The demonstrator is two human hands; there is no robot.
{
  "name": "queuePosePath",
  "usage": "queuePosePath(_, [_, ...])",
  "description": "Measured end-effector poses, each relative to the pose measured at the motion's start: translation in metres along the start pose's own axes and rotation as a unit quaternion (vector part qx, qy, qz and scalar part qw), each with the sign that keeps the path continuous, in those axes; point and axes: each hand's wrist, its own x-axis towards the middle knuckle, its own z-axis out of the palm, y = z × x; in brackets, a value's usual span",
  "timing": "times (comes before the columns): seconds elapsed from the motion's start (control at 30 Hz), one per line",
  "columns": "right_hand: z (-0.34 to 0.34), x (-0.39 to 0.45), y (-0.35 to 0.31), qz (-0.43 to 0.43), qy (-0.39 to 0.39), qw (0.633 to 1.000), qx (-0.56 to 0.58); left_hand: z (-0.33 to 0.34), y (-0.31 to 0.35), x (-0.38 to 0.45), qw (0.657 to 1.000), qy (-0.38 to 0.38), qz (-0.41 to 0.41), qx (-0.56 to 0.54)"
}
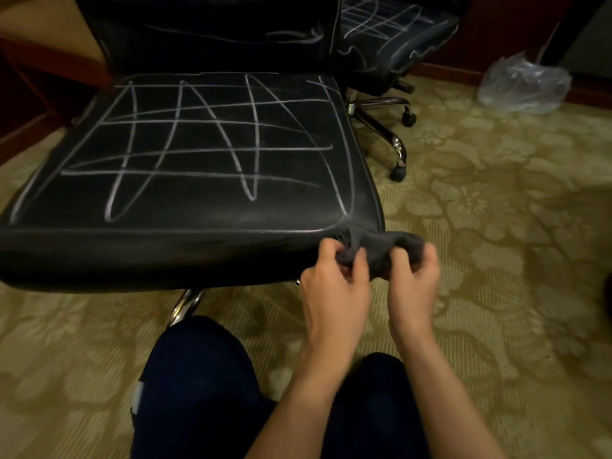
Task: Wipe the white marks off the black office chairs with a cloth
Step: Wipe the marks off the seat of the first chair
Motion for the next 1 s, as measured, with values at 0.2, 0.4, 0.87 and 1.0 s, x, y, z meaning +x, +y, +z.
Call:
queuePosePath(0.2, [0.008,-0.016,0.001,0.014,-0.103,0.994,0.037,-0.026,-0.022,-0.003,0.999,0.041,-0.005,-0.002])
queuePosePath(0.4, [0.009,-0.067,0.000,0.029,-0.181,0.983,0.016,-0.068,-0.030,-0.018,0.995,0.097,-0.030,0.012])
queuePosePath(0.87, [0.047,-0.077,-0.009,0.022,-0.191,0.979,0.065,-0.083,-0.002,-0.041,0.973,0.148,0.057,0.165])
queuePosePath(1.0, [0.054,-0.085,-0.011,0.030,-0.170,0.980,0.097,-0.090,-0.004,-0.042,0.978,0.144,0.035,0.149])
